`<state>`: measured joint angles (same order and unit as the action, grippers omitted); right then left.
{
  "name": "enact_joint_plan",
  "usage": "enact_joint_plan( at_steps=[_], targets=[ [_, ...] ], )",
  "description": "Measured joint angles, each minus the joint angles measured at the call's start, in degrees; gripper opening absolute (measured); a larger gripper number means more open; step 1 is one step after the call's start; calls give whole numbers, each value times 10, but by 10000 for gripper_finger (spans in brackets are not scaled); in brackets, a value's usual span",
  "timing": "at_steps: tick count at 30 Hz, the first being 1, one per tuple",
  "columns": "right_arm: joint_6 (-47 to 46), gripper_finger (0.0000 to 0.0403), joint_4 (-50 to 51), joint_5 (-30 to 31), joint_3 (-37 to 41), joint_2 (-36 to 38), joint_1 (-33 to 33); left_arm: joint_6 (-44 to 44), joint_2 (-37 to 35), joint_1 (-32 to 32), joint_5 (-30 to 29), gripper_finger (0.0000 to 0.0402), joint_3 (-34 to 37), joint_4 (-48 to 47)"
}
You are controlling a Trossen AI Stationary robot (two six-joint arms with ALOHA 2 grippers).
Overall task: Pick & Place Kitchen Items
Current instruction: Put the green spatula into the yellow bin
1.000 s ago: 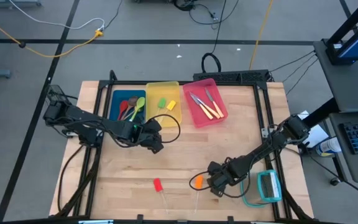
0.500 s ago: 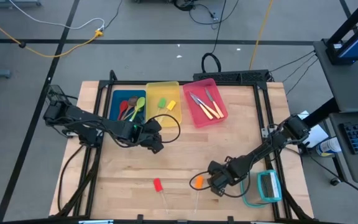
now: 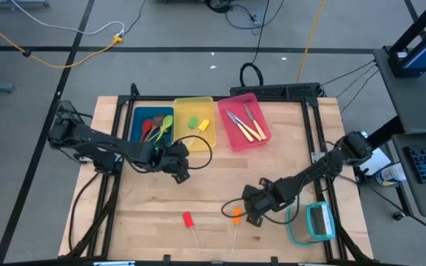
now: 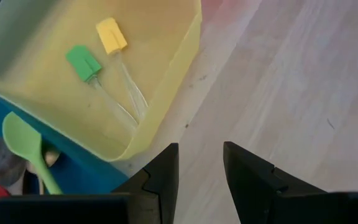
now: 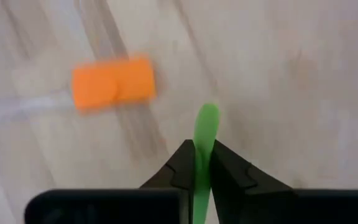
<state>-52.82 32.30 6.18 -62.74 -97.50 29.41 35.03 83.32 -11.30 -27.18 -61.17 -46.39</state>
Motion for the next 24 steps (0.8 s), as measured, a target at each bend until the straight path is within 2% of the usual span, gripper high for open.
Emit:
enact_joint_plan(
  at_steps=[8, 12, 19, 24],
  targets=[
    [135, 20, -121, 120, 0, 46, -63, -5, -81, -9, -37, 131, 0, -41],
    [197, 27, -205, 159, -2, 53, -103, -7, -125, -12, -68, 131, 0, -65],
    [367, 29, -418, 165, -2, 53, -185, -4, -186, -12, -120, 131, 0, -110],
    [457, 22, -581, 163, -2, 53, -257, -5, -206, -12, -128, 131, 0, -121]
  ],
)
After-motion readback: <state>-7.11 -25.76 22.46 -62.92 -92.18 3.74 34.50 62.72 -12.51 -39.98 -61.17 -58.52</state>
